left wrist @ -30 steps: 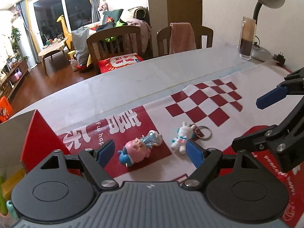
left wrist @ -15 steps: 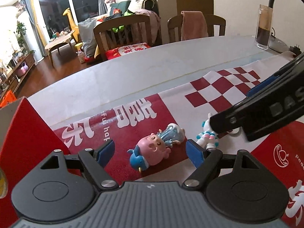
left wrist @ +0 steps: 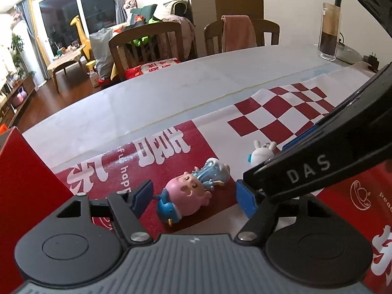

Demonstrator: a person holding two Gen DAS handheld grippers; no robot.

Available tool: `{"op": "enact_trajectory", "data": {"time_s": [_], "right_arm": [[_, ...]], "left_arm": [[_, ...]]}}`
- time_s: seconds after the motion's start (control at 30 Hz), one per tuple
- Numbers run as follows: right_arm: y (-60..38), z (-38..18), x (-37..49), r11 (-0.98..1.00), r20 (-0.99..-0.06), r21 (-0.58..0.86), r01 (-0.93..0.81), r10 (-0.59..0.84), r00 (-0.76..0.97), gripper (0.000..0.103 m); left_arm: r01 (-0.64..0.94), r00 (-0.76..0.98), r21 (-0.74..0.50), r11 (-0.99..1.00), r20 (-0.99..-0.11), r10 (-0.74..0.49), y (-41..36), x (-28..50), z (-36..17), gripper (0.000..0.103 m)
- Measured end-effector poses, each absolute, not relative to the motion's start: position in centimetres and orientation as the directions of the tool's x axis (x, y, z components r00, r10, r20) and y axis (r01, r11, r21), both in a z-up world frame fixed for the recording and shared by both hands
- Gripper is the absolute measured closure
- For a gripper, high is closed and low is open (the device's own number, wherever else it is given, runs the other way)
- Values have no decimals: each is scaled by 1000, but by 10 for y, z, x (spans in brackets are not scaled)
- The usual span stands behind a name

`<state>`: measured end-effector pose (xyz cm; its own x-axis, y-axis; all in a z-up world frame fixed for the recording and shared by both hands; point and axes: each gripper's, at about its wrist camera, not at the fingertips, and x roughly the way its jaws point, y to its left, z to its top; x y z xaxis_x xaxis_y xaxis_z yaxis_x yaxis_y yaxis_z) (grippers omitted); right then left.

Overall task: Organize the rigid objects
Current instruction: 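Grasp the pink pig figure with left tool while right tool grasps the white rabbit keychain, then carry pig figure and rabbit keychain into the shoebox and open both tools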

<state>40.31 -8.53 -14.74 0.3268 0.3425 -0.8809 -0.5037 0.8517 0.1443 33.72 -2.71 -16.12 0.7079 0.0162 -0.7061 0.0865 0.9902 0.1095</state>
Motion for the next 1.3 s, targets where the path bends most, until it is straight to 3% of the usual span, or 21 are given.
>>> {"op": "enact_trajectory", "data": {"time_s": [0.13,0.37,0.43,0.87,1.3], "right_arm": [[-83,-146,403,850,-877,173,-498,363,315,69],[-87,-146,402,864,-867,204,-460,377,324,74],[-90,-145,400,866,-866,204,-456,377,329,74],[-126,-118,358,843,-838,239,-481,429,336,74],[-142,-60,307,805,-782,258,-534,499,374,74]], "left_arm": [[103,707,120,987,-708,13,-28,338,-160,55],[118,702,140,983,-712,18,-34,332,-159,56],[101,699,137,985,-714,27,-32,329,-158,65],[42,676,14,999,-737,-18,-28,294,-144,65],[-17,706,-57,998,-708,-28,-27,247,-94,65]]}}
